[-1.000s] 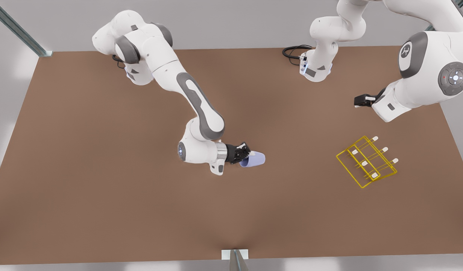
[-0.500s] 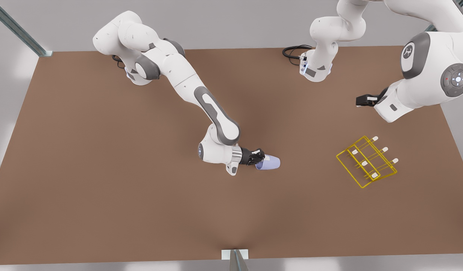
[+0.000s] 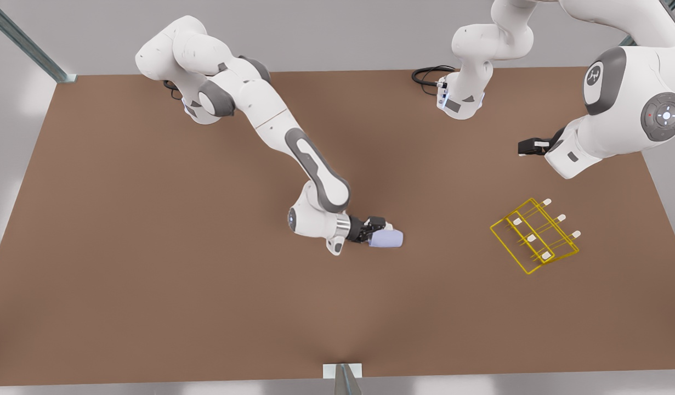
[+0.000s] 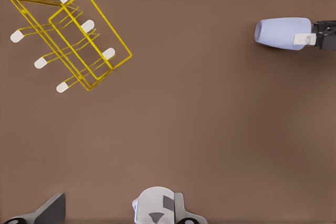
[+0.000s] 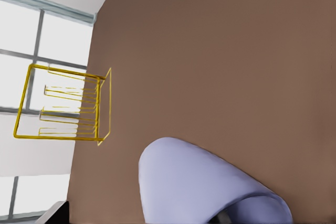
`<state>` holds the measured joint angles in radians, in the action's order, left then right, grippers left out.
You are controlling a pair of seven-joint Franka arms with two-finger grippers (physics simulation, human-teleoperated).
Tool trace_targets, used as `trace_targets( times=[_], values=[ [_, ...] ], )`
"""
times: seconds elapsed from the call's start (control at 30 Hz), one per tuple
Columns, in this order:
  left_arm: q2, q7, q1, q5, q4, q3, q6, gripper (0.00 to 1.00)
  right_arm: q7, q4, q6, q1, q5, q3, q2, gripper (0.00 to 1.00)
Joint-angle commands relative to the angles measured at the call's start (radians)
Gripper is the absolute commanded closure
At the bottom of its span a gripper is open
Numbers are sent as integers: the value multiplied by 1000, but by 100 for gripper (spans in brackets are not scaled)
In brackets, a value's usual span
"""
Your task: Place the cup on the cup holder
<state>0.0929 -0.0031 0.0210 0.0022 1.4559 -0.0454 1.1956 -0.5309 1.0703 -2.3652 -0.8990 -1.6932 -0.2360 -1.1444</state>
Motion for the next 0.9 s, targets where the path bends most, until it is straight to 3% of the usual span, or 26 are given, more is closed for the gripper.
trace_targets(
  times=[0.0, 0.17, 0.27, 0.4, 0.43, 0.5, 0.57, 0.6, 0.63, 0.77, 0.87],
  values=[
    [-2, -44, 4, 1, -3, -2, -2, 0, -8, 11, 3, 5, 4, 0, 5, 0],
    [-1, -80, 10, -4, -23, -5, -22, 0, -6, 60, 67, 25, 10, 3, 32, 0],
    [1, -83, 13, -4, -48, -7, -14, 0, -11, 181, 110, 40, 23, 3, 101, 0],
    [50, -346, 134, -1, -52, -7, 13, 0, -44, 387, 237, 106, 119, 3, 241, 0],
    [88, -493, 184, -1, -52, -7, 53, 0, -43, 445, 314, 156, 208, 1, 290, 0],
    [214, -794, 301, -1, -97, -7, 251, 0, -32, 478, 563, 324, 581, -8, 370, 0],
    [292, -1141, 372, -1, -97, -7, 375, 0, -11, 360, 811, 407, 1030, -78, 411, 0],
    [327, -1327, 386, -1, -88, -7, 433, 0, 26, 271, 902, 422, 1375, -94, 468, 0],
    [327, -1403, 412, -1, -25, -7, 550, 0, 178, 209, 1041, 428, 1599, -69, 551, 0],
    [326, -1865, 415, -4, 193, -7, 999, 0, 686, 203, 1212, 489, 1785, 149, 914, 0],
    [335, -2028, 425, -5, 196, -7, 1053, 0, 732, 234, 1245, 515, 1768, 150, 1025, 0]
  ],
)
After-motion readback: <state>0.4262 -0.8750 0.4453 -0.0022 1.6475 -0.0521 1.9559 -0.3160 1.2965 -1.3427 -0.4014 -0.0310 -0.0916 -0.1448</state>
